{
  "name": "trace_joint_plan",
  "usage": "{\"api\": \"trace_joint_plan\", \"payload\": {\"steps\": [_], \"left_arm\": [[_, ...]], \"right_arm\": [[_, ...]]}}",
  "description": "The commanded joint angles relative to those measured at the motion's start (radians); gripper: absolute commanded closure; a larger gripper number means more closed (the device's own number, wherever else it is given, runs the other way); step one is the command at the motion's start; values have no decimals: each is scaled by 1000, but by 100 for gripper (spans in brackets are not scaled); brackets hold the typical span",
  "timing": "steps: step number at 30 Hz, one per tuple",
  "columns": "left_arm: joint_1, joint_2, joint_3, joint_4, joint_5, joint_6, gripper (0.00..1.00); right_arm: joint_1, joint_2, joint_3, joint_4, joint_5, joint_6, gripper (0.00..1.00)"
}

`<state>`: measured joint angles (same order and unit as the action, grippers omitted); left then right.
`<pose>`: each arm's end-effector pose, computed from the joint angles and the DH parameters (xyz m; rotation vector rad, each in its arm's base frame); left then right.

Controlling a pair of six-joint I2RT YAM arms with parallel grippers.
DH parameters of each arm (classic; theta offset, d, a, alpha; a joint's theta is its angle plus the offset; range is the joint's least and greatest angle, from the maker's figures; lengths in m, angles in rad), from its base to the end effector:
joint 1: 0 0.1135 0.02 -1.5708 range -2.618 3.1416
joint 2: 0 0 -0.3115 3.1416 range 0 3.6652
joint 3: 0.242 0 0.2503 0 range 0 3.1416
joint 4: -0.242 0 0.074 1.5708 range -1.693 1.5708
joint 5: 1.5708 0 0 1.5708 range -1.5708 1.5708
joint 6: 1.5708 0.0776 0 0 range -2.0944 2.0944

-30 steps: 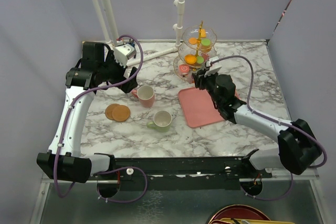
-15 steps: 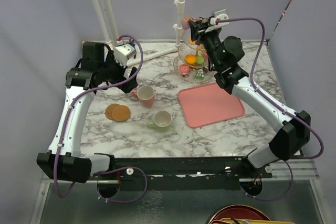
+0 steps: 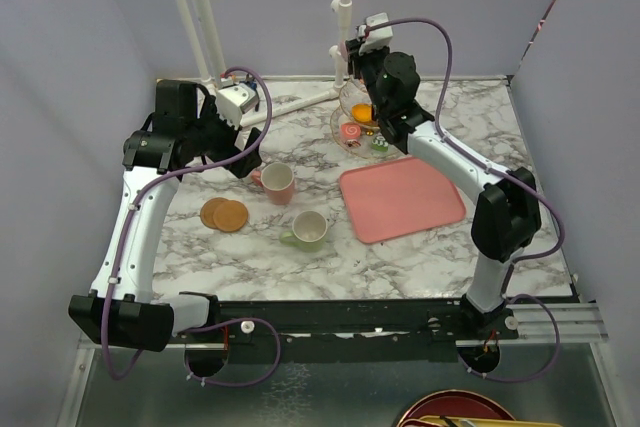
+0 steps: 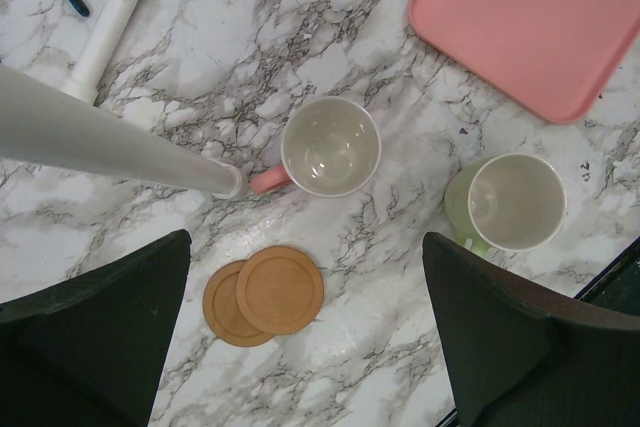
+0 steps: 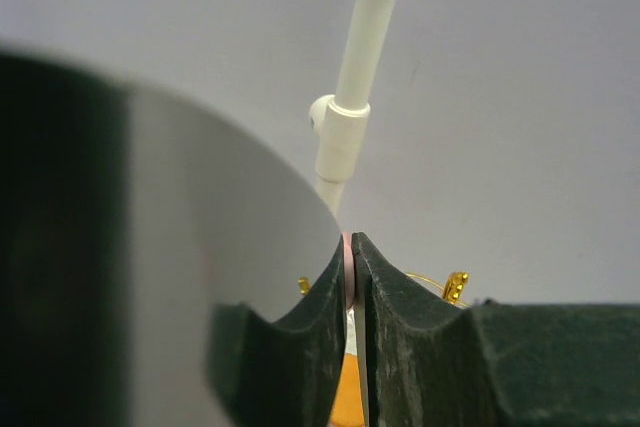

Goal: Serve the afternoon tea
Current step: Place the desert on the desert table.

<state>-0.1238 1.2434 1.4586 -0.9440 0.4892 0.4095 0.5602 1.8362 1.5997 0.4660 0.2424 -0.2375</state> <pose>0.2443 -0.0671 0.4240 0.8227 2.0720 -0.4061 0.4313 0.2485 0.4494 -0.3292 1.3082 0.1097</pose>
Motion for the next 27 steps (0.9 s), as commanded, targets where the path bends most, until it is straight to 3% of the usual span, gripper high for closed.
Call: {"api": "trace_joint_plan", "payload": {"steps": [1, 7, 11, 14, 22, 27], "left_arm": [[4, -22, 11, -4, 8, 12, 1], [4, -22, 14, -3, 1, 14, 1], [4, -24, 13, -5, -1, 17, 1], [4, -23, 13, -7, -3, 20, 1], [5, -21, 17, -8, -3, 21, 1], [5, -20, 17, -9, -4, 18, 1]], "right_arm": [[-15, 23, 42, 28, 54, -15, 69], [-19, 43, 30, 33, 57, -12, 62], [-19, 39, 22, 38, 54, -7, 48], [-19, 34, 19, 36, 44, -5, 44], [-19, -3, 9, 32, 18, -8, 42], [-18, -94, -39, 21, -64, 43, 50]]}}
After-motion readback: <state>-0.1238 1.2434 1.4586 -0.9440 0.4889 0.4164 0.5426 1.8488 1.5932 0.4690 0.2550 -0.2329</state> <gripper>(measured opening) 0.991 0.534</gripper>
